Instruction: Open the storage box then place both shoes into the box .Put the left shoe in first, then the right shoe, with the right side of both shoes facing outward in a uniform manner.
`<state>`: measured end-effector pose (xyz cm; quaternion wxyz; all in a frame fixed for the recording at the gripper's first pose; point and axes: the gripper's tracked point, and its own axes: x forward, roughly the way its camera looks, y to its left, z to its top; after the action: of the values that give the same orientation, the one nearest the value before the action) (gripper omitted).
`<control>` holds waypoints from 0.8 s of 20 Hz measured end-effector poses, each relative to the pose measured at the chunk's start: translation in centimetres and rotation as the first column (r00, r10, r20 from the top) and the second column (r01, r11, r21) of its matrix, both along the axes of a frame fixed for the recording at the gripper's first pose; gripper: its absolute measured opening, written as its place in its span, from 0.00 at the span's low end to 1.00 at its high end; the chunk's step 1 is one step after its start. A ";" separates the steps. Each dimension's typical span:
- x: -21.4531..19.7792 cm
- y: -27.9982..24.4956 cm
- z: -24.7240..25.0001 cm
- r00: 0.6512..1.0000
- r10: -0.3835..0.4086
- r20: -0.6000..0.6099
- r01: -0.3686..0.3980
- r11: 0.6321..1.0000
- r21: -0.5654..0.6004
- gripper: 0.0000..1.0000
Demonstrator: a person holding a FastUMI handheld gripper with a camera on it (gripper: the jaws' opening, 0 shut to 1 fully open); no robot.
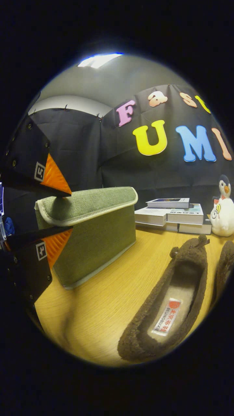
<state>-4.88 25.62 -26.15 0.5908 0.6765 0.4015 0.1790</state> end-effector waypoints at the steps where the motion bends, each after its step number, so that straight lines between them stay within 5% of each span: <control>1: -0.1 0.0 0.0 1.000 0.016 0.003 -0.016 1.000 -0.003 0.51; 3: -0.3 0.5 -0.2 0.999 0.046 0.010 -0.046 0.999 -0.022 0.49; 6: 0.0 -0.8 0.5 1.000 0.005 0.007 -0.005 1.000 0.009 0.10; 9: 0.0 -1.2 1.7 0.999 0.006 0.035 -0.006 1.000 0.016 0.10; 10: 0.6 -0.9 1.5 0.999 0.005 0.048 -0.005 1.000 0.002 0.00; 16: 0.8 -1.0 5.6 0.987 0.073 0.141 -0.067 0.997 -0.046 0.00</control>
<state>-4.06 24.60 -20.53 0.6250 0.6353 0.3853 0.2391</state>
